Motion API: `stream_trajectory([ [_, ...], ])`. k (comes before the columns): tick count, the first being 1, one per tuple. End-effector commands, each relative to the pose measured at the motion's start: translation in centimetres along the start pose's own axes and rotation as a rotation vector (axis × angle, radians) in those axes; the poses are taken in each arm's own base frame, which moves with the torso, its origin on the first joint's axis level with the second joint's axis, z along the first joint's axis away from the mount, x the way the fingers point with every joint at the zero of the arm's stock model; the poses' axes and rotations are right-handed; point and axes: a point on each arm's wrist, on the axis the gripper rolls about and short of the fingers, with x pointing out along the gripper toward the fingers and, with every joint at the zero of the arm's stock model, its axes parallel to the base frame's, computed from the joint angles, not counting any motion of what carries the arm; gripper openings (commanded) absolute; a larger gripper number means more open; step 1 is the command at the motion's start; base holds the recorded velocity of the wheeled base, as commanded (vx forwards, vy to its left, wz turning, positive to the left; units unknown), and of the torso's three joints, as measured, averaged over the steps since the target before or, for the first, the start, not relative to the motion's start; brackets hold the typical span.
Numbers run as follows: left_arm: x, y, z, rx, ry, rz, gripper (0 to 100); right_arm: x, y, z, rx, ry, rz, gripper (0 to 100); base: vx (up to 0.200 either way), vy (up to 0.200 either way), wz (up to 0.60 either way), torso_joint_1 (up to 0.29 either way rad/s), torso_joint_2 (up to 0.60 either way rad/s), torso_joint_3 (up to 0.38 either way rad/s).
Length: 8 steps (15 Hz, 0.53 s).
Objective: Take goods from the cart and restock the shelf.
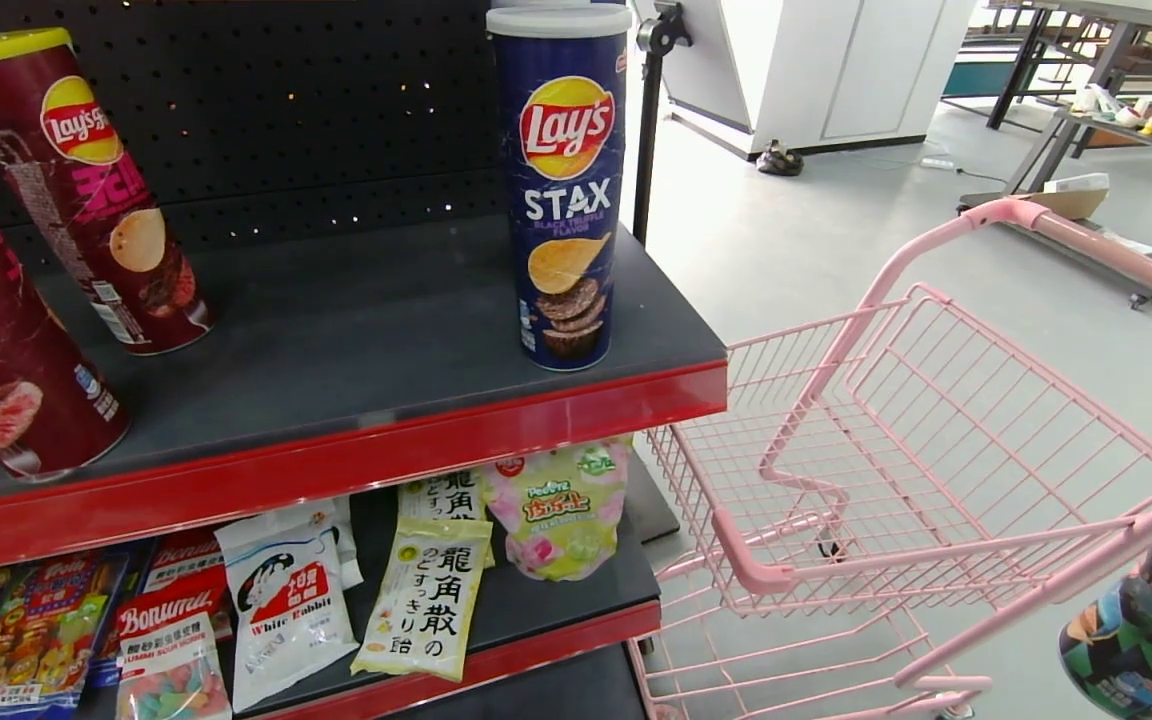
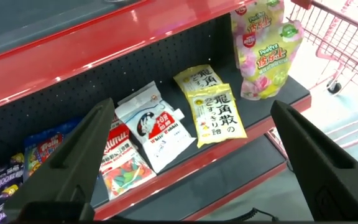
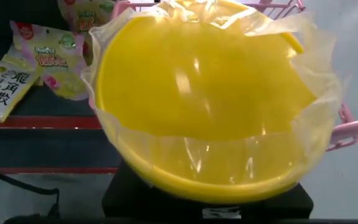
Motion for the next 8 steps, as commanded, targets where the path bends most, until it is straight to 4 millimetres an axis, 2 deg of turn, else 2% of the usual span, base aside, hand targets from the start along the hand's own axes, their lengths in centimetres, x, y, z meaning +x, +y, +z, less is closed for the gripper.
stream_trajectory([
  [1, 0.03, 0.03, 0.11, 0.005, 0.000, 0.001, 100, -0.52, -0.10, 0.03, 0.004, -0.025, -0.014, 0, 0.000, 0.000, 0.00, 0.066, -0.24, -0.173],
  [4, 0.07, 0.06, 0.27, 0.009, -0.006, 0.002, 100, -0.45, -0.11, 0.25, 0.002, -0.028, -0.010, 0, 0.000, 0.000, 0.00, 0.128, -0.44, -0.294],
  [8, 0.54, 0.22, 0.95, 0.010, -0.022, 0.005, 100, -0.15, -0.12, 0.72, -0.005, -0.030, 0.000, 0, 0.000, 0.000, 0.00, 0.192, -0.56, -0.369],
])
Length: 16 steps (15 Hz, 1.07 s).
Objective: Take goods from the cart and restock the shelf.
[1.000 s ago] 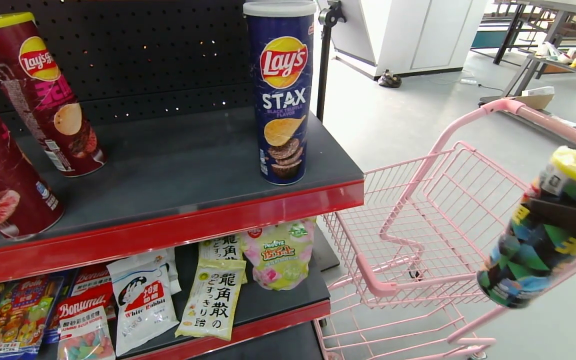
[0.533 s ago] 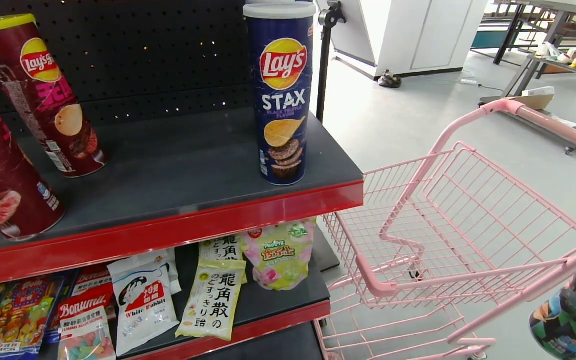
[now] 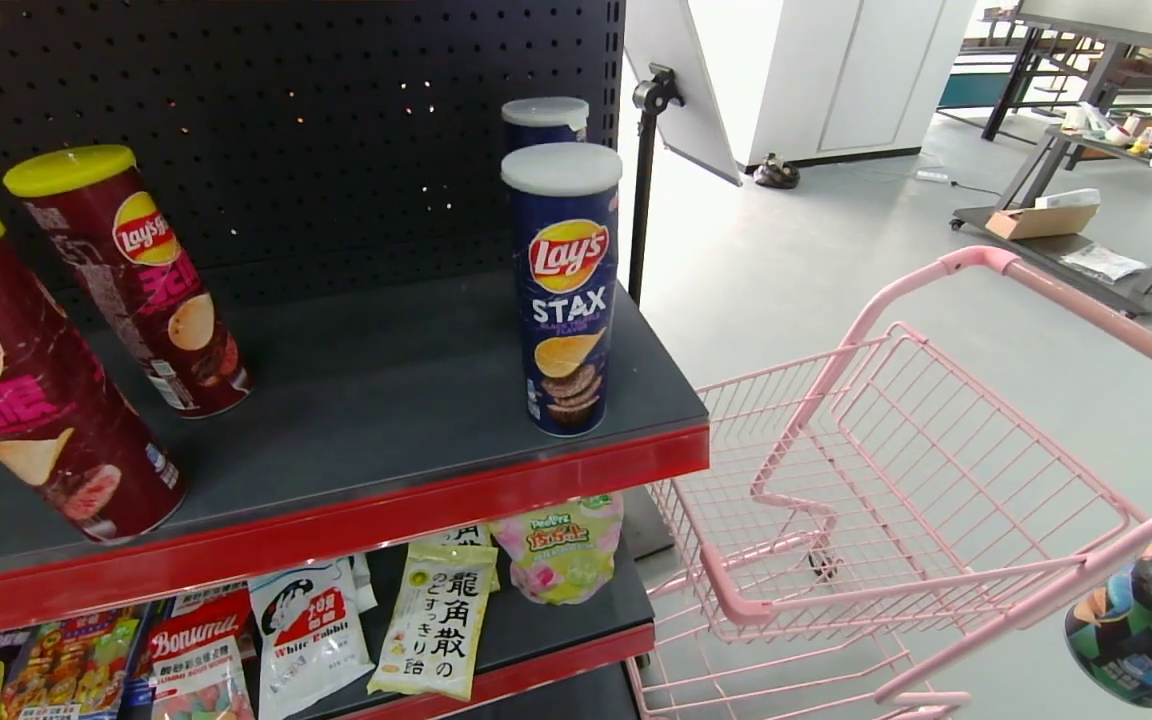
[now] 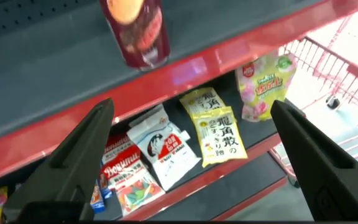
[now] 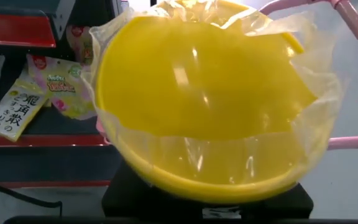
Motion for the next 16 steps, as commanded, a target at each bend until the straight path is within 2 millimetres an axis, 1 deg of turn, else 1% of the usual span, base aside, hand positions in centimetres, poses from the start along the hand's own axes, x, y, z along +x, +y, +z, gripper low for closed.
stream_trajectory([
  [1, 0.18, 0.04, 0.13, -0.002, 0.010, -0.002, 100, 0.31, 0.00, 0.15, -0.005, 0.010, 0.003, 0, 0.000, 0.000, 0.00, 0.232, -0.59, -0.383],
  [3, 0.19, 0.07, 0.22, -0.003, 0.011, 0.003, 100, 0.56, 0.02, 0.16, -0.008, 0.018, 0.006, 0, 0.000, 0.000, 0.00, 0.224, -0.58, -0.361],
  [7, 0.23, 0.05, 0.14, -0.005, 0.014, 0.001, 100, 0.85, 0.01, 0.38, -0.011, 0.023, 0.007, 0, 0.000, 0.000, 0.00, 0.170, -0.42, -0.263],
  [10, 0.23, 0.06, 0.14, -0.006, 0.014, 0.002, 100, 1.00, 0.01, 0.47, -0.010, 0.028, 0.008, 0, 0.000, 0.000, 0.00, 0.079, -0.21, -0.121],
  [16, 0.29, 0.04, 0.05, -0.005, 0.020, 0.000, 100, 1.06, 0.06, 0.14, -0.010, 0.038, 0.008, 0, 0.000, 0.000, 0.60, 0.010, -0.01, -0.005],
])
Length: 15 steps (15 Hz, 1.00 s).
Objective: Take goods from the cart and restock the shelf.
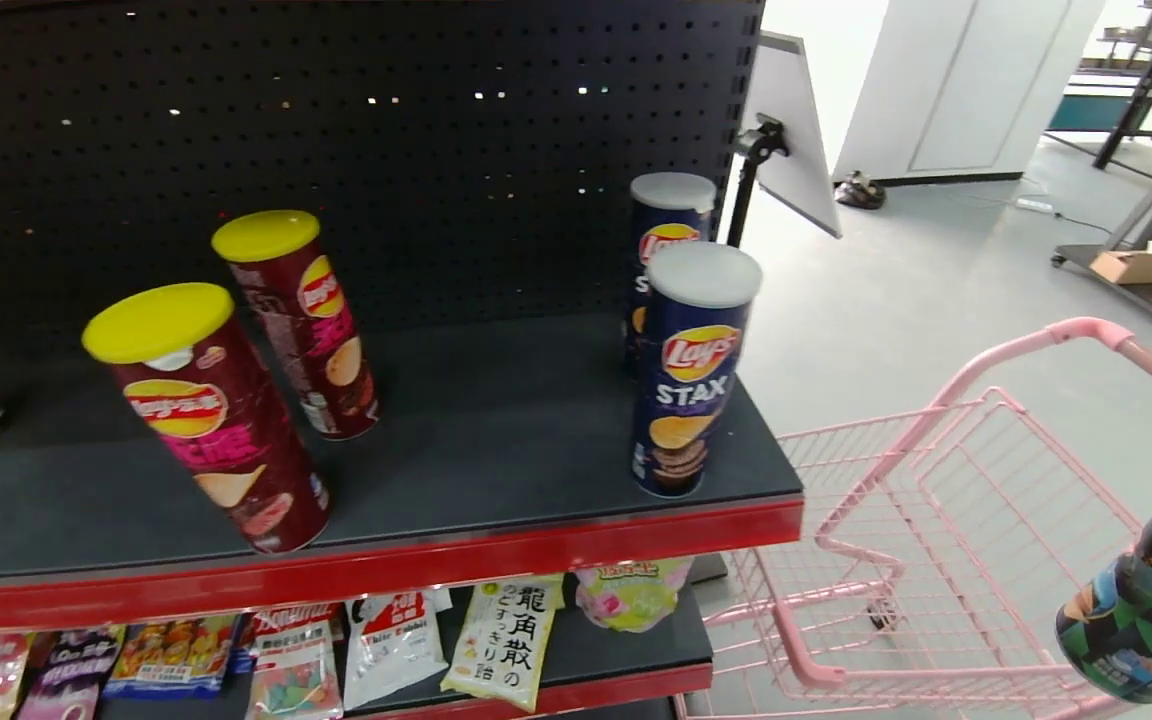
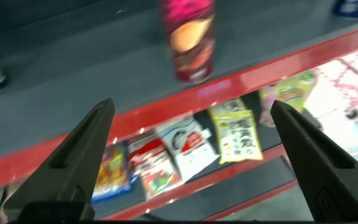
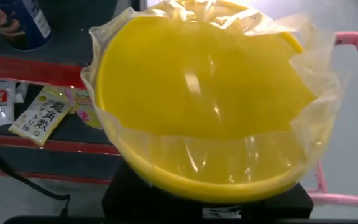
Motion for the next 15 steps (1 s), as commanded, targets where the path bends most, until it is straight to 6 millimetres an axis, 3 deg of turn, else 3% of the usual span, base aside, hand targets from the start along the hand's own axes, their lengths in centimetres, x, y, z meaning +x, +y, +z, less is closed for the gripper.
stream_trajectory([
  [1, 0.2, 0.0, 0.2, 0.001, 0.009, -0.001, 100, -0.1, 0.0, -0.1, 0.000, 0.003, 0.001, 0, 0.000, 0.000, 0.00, 0.000, 0.00, 0.000],
  [5, 0.4, 0.1, 0.4, 0.003, 0.006, 0.000, 100, -0.4, 0.1, 0.2, 0.008, -0.032, 0.044, 0, 0.000, 0.000, 0.00, 0.000, 0.00, 0.000],
  [8, 0.4, 0.1, 0.5, 0.022, 0.010, 0.001, 100, -0.4, 0.6, 0.3, -0.004, -0.063, 0.243, 0, 0.000, 0.000, 0.00, 0.000, 0.00, 0.000],
  [15, 0.5, 0.2, 0.5, 0.042, 0.020, 0.013, 100, 1.0, 1.8, 1.3, -0.028, -0.047, 0.488, 0, 0.000, 0.000, 0.00, 0.000, 0.00, 0.000],
])
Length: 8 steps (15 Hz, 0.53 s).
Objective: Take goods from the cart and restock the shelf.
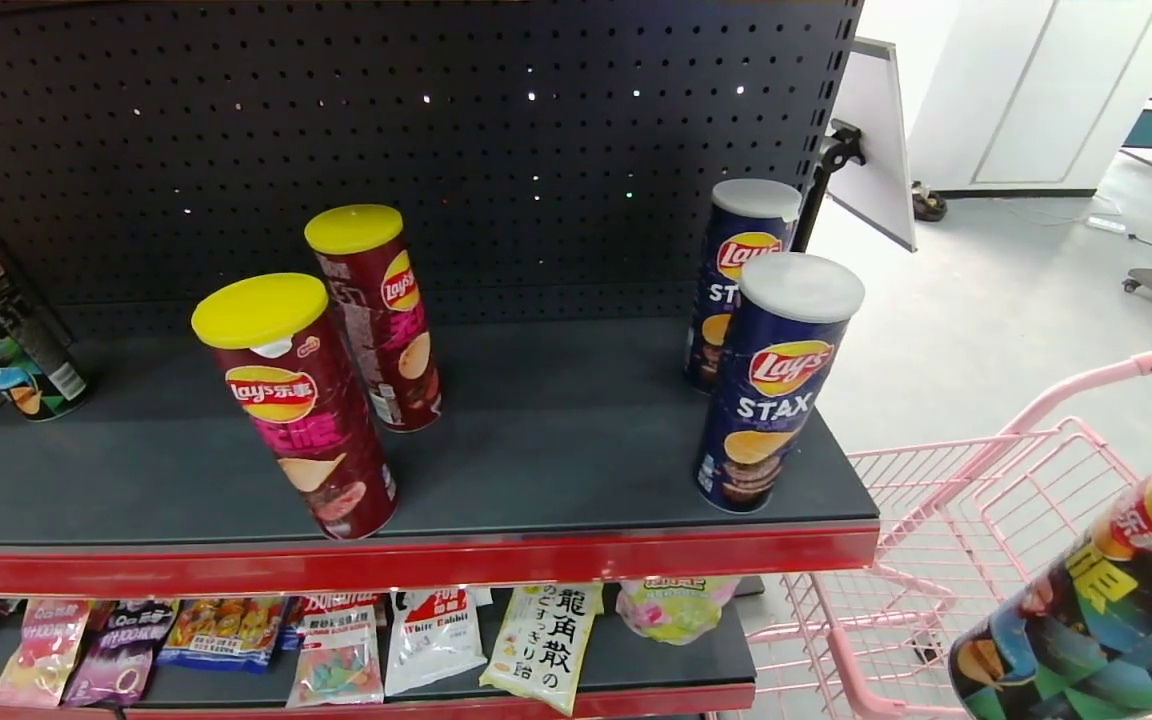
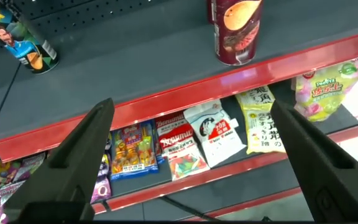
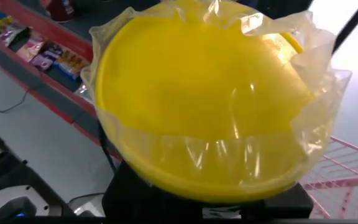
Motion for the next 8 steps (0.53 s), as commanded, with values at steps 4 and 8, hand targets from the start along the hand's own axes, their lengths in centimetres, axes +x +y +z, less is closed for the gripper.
stream_trajectory([
  [4, 0.23, 0.09, 0.04, 0.002, 0.020, 0.025, 100, 1.80, -0.51, 0.87, 0.009, 0.042, 0.025, 0, -0.200, 0.000, 0.00, 0.004, 0.00, -0.002],
  [8, 0.31, 0.10, 0.06, 0.002, 0.024, 0.021, 100, 1.98, -0.52, 0.55, 0.011, 0.057, 0.024, 0, -0.200, 0.000, 0.00, -0.006, 0.00, 0.001],
])
